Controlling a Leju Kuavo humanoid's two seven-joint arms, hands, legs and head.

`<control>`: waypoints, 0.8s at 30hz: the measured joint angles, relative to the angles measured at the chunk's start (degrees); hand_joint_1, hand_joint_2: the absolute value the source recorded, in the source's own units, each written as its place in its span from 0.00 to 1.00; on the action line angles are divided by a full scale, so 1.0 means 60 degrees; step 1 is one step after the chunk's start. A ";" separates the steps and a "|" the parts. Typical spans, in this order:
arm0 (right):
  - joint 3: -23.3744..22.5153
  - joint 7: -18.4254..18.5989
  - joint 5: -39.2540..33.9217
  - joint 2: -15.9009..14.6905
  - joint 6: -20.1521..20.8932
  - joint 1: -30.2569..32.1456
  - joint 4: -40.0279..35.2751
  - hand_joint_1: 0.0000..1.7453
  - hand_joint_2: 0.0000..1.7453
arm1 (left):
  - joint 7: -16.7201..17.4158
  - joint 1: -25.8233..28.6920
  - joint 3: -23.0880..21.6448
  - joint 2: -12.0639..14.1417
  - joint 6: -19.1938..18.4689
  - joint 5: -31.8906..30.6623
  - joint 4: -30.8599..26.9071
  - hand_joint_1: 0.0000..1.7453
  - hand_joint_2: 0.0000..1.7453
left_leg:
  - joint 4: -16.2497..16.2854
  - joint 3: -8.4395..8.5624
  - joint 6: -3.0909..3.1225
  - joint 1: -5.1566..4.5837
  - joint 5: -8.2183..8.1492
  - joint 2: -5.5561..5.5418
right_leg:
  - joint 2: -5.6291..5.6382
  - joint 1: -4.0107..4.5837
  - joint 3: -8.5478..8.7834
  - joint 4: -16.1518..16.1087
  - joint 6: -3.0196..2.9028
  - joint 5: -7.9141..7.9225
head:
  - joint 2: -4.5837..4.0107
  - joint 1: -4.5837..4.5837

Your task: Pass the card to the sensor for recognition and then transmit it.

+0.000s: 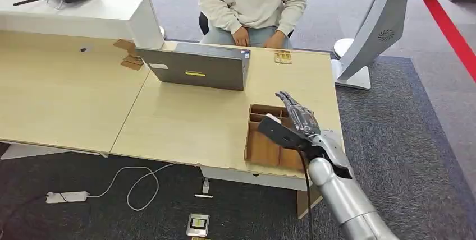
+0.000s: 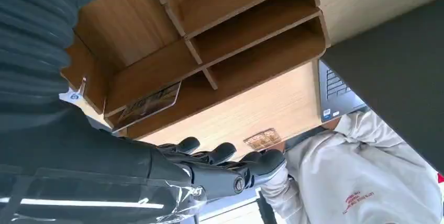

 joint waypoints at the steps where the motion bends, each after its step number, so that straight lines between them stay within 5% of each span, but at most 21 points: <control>1: 0.0004 0.0000 0.0004 0.0007 -0.0084 -0.0032 0.0076 0.00 1.00 | 0.0018 0.0001 0.0000 -0.0004 0.0004 0.0026 0.0000 0.00 0.00 | 0.0000 0.0000 0.0000 0.0000 0.0000 0.0000 | 0.0000 0.0000 0.0000 0.0000 0.0000 0.0000 | 0.0000 0.0000; 24: 0.0007 0.0000 -0.0018 -0.0233 -0.0867 -0.0332 0.1217 0.00 1.00 | 0.0120 0.0014 -0.0015 -0.0073 0.0128 0.0160 0.0000 0.00 0.00 | 0.0003 0.0003 0.0000 0.0000 0.0000 0.0001 | 0.0001 -0.0001 -0.0002 0.0000 0.0000 0.0000 | 0.0000 0.0000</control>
